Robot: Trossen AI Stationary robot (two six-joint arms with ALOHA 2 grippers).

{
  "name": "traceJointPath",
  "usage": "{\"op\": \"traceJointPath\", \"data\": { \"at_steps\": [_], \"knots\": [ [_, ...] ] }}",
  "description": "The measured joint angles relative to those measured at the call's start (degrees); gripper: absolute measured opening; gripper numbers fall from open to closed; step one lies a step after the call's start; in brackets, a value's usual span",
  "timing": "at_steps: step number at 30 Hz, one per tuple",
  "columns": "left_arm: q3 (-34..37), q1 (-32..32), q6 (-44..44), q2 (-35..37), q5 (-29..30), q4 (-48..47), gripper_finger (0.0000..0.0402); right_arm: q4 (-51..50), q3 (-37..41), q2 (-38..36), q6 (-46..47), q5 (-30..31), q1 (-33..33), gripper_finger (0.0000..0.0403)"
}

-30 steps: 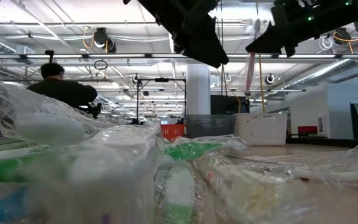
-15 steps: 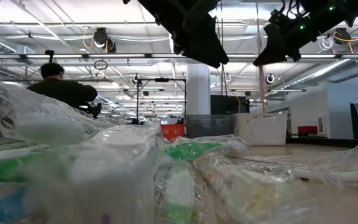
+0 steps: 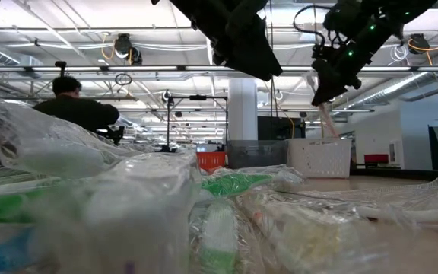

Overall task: Pick & Place Toothbrushes
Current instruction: Put the orange toothbrush into the white bin

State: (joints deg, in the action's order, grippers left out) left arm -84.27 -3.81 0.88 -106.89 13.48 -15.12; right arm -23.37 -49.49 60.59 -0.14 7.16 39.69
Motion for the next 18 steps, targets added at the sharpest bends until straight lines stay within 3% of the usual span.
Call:
{"op": "traceJointPath", "data": {
  "at_steps": [13,18],
  "knots": [
    [0.0,0.0,-0.1,0.0,0.0,0.5,0.0216,-9.0,-9.2,13.1,-4.6,-6.0,7.9,0.0017],
    [0.0,0.0,-0.1,0.0,0.0,0.5,0.0216,-8.2,-10.1,17.1,-5.3,-8.9,9.7,0.0017]
  ]
}}
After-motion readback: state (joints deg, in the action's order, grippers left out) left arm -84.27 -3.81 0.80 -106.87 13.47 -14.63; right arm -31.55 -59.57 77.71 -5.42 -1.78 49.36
